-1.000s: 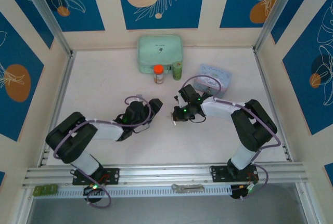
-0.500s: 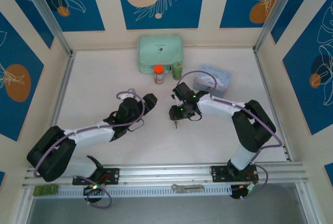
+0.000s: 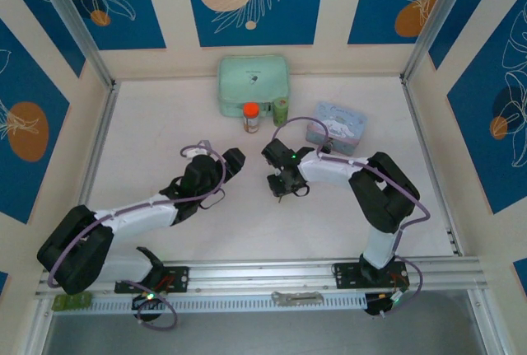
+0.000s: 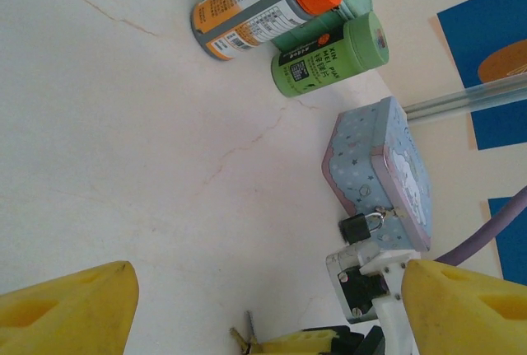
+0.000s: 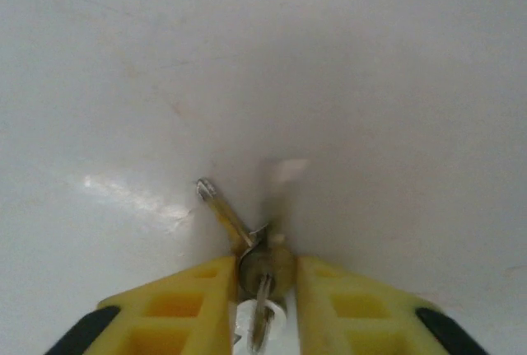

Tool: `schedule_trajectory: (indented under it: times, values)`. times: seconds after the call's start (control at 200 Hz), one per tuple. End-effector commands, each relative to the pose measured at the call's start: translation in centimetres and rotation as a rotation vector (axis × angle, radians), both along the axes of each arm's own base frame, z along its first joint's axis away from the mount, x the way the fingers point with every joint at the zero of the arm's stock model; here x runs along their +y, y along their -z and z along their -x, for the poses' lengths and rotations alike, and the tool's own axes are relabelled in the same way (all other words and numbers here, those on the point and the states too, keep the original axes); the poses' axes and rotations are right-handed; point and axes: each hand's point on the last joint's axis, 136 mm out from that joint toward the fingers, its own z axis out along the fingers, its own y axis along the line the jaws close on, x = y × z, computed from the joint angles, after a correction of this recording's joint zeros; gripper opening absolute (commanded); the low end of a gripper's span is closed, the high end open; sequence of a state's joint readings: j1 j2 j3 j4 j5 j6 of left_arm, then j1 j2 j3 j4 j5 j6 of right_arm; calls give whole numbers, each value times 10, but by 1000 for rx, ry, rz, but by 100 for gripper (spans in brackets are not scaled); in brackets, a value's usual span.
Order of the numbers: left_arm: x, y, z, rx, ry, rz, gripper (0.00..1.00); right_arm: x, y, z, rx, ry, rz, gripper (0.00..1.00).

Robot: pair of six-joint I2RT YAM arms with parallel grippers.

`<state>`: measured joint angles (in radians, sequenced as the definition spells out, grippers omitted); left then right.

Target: Unlock a padlock with a key

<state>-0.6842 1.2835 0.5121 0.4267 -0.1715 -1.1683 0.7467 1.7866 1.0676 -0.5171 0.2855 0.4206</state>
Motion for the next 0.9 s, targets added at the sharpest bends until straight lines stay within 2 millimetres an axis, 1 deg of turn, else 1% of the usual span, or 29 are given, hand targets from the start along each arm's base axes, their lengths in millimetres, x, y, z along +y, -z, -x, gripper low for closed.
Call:
schedule_trajectory:
  times: [0.0,0.05,0.1,0.17,0.26,0.325,0.44,0.605,0.655,0.78,0.895]
  values:
    - [11,0,-1,-16,-26,-28,83,-7,22,9,61,39,40,8]
    - [11,-1,-1,-18,-23,-29,83,-6,23,8,69,52,9,0]
    - [9,-1,0,-19,-15,-27,83,-3,22,7,73,53,-43,0]
    - [6,-2,0,-21,1,-24,83,7,15,5,44,1,-137,0]
    - [0,-3,1,-29,29,-7,83,12,-3,-3,-38,-81,-204,0]
    - [-8,-7,0,-47,64,16,82,11,-15,-9,-76,-111,-230,0]
    - [-27,-19,-2,-96,144,63,82,15,-33,-13,-135,-165,-301,0]
    - [-47,-33,-7,-145,207,140,80,15,-54,-20,-186,-133,-377,0]
    - [-54,-35,-7,-152,231,158,79,15,-59,-22,-189,-110,-406,0]
    - [-67,-28,-6,-132,277,193,77,17,-70,-24,-199,-79,-492,0]
    - [-76,-23,-4,-117,298,250,75,14,-76,-26,-244,-73,-515,0]
